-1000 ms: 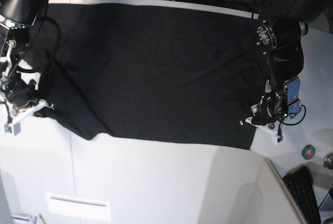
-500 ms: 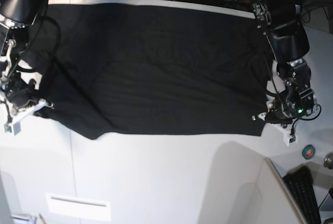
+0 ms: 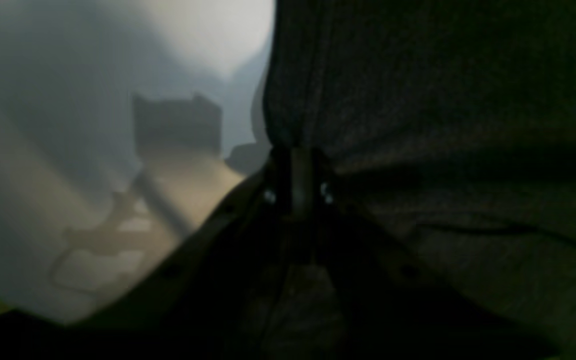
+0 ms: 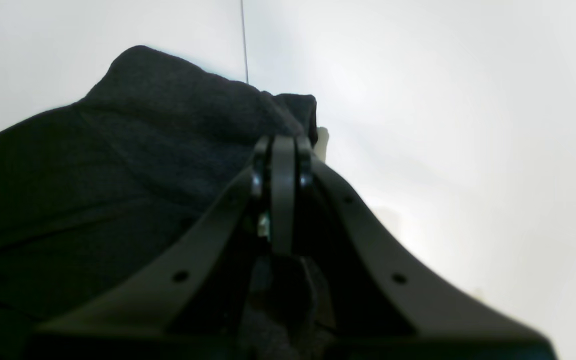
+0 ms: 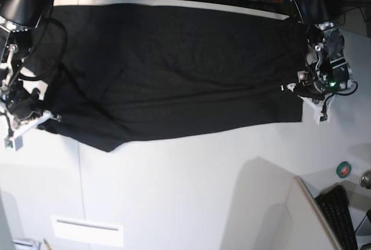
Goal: Layout the t-shirt on the table in an organized manner, then fold the t-shirt properly
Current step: 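Grasp the opposite shirt corner with the left gripper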
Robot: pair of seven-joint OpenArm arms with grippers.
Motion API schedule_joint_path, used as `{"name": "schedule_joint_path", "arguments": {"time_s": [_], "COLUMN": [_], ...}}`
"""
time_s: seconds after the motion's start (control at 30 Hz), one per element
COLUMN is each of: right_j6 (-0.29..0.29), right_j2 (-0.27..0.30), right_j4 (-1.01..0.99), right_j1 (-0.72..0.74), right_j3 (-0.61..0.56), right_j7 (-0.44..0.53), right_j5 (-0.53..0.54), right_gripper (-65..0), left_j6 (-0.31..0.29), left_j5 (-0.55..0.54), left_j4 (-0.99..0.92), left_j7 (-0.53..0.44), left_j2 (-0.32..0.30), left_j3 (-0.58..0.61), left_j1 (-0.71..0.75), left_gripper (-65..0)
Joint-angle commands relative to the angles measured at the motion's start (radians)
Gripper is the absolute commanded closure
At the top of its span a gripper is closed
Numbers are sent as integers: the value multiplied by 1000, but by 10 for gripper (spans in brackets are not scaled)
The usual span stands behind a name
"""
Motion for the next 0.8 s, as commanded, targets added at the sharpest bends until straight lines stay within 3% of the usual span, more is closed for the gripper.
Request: {"name": "schedule_joint_path", "arguments": {"time_s": [0.0,0.1,0.17,0.2,0.37,0.5,0.67,0.77], "right_j6": [7,7,7,7,7,7,7,7], "right_j2": [15,15,15,15,15,16,15,15], "right_j4": [16,16,16,16,15,16,16,16], "right_j1": [20,22,22,22,22,22,22,22], "right_j3": [2,1,-3,-3,-4,-4,-4,-3], "right_j7": [18,18,18,18,18,18,17,17], "right_j5": [12,12,12,12,12,12,12,12], "right_gripper": [0,0,0,0,0,0,0,0], "left_j6": [5,3,3,3,3,2,3,3], "left_j5": [3,3,3,3,8,16,9,6], "left_j4": [46,114,137,140,98,-132,-496,-649], "left_j7": [16,44,47,47,45,36,-124,-202], "left_j2": [-13,-15,-17,-17,-21,-64,-141,-150], "left_j3": [-4,-4,-4,-4,5,28,248,295], "left_j1": [-12,-6,-12,-15,-96,-254,-426,-489], "left_gripper": [-214,-462,-574,-599,-609,-609,-609,-609]}}
